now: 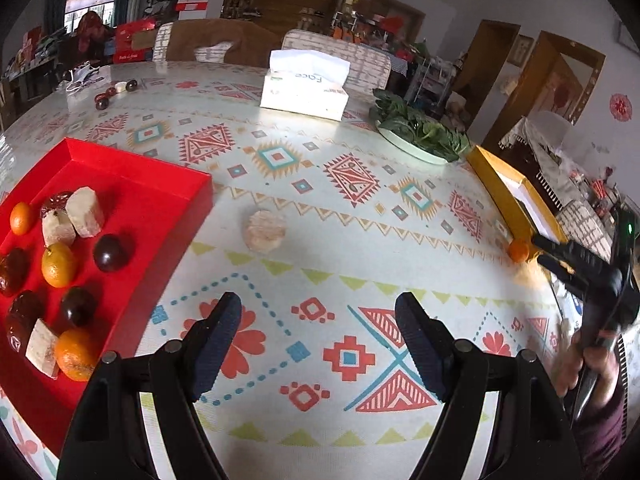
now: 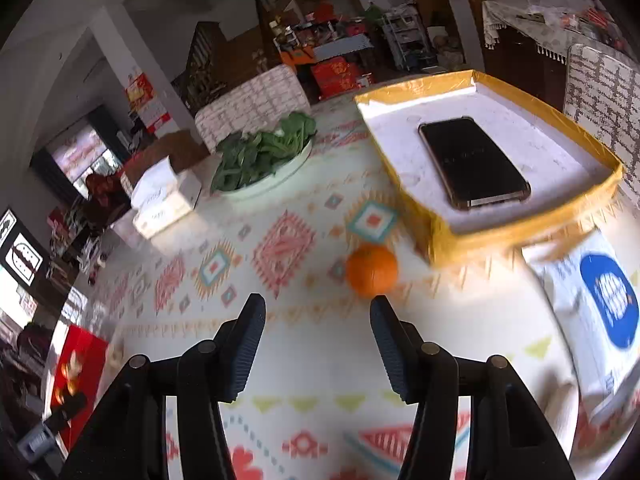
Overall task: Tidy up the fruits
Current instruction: 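Move both tools back toward the last tangerine and beige cake, then grasp the tangerine with the right tool while the left tool grasps the beige cake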
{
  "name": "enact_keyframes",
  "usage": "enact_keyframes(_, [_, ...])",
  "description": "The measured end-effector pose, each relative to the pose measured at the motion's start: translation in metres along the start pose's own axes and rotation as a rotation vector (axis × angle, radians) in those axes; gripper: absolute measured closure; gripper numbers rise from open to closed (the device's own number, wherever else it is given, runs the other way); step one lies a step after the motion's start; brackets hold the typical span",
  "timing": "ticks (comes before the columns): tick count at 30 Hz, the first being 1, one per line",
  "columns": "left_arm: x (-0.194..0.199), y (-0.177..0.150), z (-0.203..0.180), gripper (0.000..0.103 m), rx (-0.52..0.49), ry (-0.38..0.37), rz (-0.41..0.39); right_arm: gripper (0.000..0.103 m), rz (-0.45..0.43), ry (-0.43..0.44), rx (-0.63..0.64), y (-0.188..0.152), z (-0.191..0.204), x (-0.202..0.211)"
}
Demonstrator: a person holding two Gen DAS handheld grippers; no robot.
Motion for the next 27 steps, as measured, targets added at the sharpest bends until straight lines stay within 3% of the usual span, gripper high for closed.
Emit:
enact_keyframes(11, [-0.017, -0.006, 0.002, 0.024, 0.003, -0.011, 0.032, 0.044, -0.026, -0.084, 0.011, 0.027, 0.002, -0.031])
enact_keyframes(20, [-0.014, -0.001, 0.000, 0.024, -0.038, -0.009, 0.040, 0.041, -0.011, -0.266, 0.028, 0.027, -0.004, -0.047])
enact_keyframes(21, [-0.013, 0.000, 0.001, 0.024, -0.046, -0.003, 0.037, 0.044, -0.001, -0.262, 0.020, 0.025, -0.006, -0.050])
enact_keyframes(24, [-0.011, 0.007, 0.006, 0.024, -0.071, 0.025, 0.033, 0.064, 0.019, -0.273, 0.004, 0.022, -0.009, -0.055])
enact_keyframes(27, [-0.016, 0.016, 0.008, 0.024, -0.113, 0.071, 0.047, 0.064, -0.003, -0.239, -0.006, 0.022, -0.010, -0.049])
Point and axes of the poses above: each gripper's, at about its wrist camera, not at the fingertips, and x roughly against the way its jaws point, z to its left, y to its top, the point moved 4 cm from there along -x, roughly the way its jaws point, and after that the axes turned 12 degrees about -y, right-handed, at the moved point
